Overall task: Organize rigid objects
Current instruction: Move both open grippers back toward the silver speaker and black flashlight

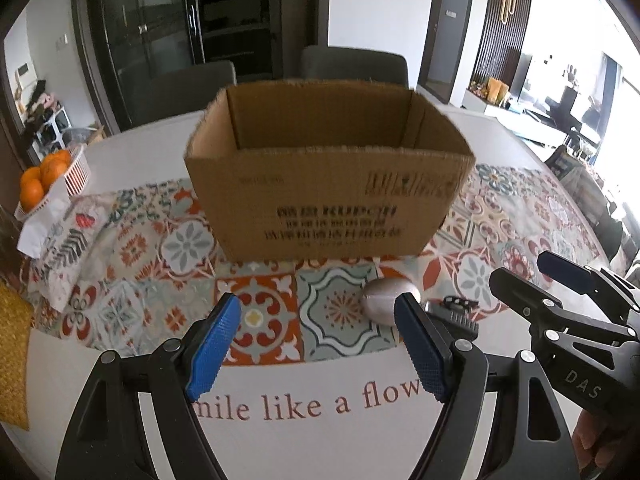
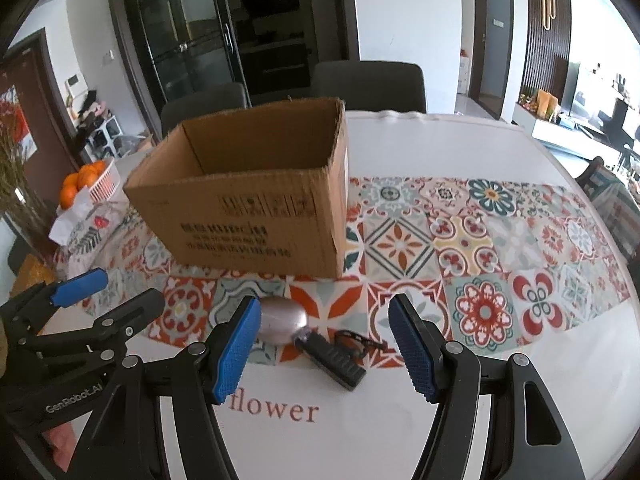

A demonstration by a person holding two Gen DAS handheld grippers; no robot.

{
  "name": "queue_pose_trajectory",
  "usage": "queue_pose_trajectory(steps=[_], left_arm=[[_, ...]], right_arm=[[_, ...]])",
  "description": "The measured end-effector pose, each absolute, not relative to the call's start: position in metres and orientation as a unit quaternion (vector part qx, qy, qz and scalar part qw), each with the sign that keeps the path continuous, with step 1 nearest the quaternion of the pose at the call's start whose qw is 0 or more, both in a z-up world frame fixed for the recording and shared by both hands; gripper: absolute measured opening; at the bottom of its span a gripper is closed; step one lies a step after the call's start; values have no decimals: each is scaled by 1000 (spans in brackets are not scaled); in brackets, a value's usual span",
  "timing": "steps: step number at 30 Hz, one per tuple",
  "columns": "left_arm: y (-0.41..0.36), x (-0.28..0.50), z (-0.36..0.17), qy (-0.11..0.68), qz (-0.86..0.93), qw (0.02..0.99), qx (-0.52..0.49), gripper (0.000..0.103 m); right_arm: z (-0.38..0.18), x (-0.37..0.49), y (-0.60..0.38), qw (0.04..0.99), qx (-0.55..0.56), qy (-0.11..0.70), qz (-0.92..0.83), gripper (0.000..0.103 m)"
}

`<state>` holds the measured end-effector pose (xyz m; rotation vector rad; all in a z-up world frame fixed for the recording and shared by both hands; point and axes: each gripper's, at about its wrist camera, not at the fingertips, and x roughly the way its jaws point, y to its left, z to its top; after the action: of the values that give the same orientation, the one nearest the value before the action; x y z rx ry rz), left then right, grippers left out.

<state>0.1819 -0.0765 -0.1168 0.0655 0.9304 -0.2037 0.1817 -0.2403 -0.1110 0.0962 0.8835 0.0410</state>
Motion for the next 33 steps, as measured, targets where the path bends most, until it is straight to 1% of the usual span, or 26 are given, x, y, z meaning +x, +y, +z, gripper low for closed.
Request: queue_pose_trajectory(steps=[16, 27, 33], left_arm=[[-86, 188, -151, 461, -130, 877, 46, 79], [-103, 206, -171, 467, -196, 857, 98, 78], [-111, 212, -184, 471, -223, 844, 126, 77]], right_arm=[[-162, 179, -244, 876, 65, 477, 20, 67], [-192, 183, -246, 858, 83, 506, 5, 67], [-202, 186, -246, 856, 69, 513, 6, 67]])
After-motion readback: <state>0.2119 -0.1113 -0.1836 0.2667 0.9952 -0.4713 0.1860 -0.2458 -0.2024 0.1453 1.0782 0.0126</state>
